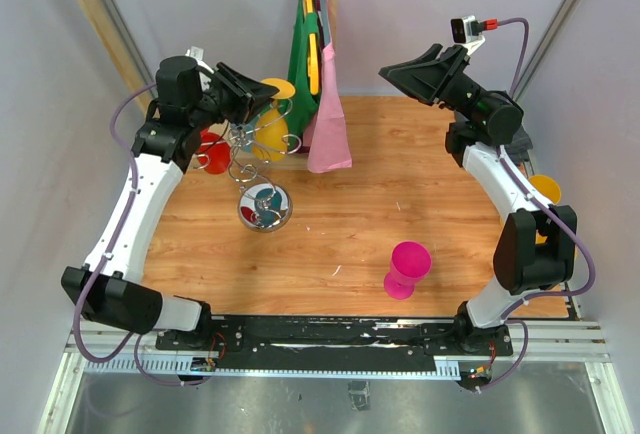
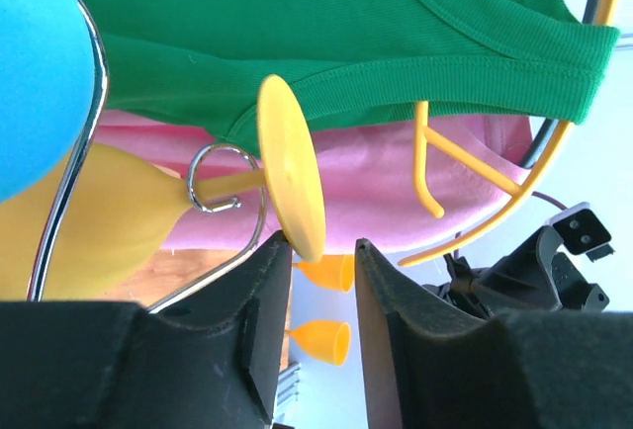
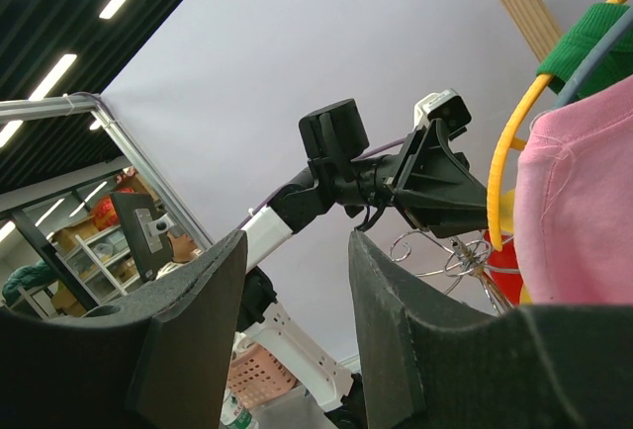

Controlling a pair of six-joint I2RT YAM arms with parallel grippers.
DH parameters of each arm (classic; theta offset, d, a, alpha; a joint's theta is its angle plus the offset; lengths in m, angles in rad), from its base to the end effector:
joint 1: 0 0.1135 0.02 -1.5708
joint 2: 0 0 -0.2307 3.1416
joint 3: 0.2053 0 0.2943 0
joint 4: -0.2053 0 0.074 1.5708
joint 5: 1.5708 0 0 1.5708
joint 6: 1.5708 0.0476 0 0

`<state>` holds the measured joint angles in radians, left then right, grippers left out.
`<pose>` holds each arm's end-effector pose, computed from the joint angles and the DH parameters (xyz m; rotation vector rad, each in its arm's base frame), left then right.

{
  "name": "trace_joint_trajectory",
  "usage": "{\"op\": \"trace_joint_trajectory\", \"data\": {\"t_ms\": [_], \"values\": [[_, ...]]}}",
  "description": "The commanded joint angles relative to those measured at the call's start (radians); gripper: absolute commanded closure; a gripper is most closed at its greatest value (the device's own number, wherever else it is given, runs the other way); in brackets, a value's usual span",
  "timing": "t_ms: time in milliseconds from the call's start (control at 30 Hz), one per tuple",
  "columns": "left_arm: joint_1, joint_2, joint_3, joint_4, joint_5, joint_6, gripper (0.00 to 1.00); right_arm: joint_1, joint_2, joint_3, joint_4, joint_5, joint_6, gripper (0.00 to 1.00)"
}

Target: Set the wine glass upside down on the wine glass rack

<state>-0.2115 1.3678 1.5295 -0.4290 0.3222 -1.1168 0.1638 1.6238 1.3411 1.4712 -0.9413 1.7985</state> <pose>0.3519 -0.0910 0.4136 -0.6490 1.8992 -1.1916 0.3526 0.0973 0.4158 -0.4550 1.1068 1.9475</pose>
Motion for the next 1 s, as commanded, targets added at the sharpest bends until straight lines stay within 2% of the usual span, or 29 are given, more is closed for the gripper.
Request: {"op": "trace_joint_trajectory", "data": {"t_ms": [0,467,800,900,967], "values": [[0.010,-0.031,-0.007,-0.034,-0.026,0.040,0.60,-0.035,-0.015,0.005,0.061,0.005,-0.009,0.53],[0.010,-0.039,0.018,-0.068,-0.035,0.061,0.58,-0.035,-0.023,-0.009,0.061,0.005,-0.013,0.53],[0.009,-0.059,0.144,-0.093,-0.024,0.167,0.58,-0.035,-0.011,0.036,0.049,-0.013,-0.009,0.52],[0.008,-0.092,0.163,-0.091,-0.034,0.218,0.58,-0.035,-0.031,0.038,-0.025,-0.051,-0.048,0.52],[0.008,-0.113,0.165,-0.095,-0.035,0.251,0.58,-0.035,-0.072,0.019,-0.171,-0.101,-0.145,0.51]]}}
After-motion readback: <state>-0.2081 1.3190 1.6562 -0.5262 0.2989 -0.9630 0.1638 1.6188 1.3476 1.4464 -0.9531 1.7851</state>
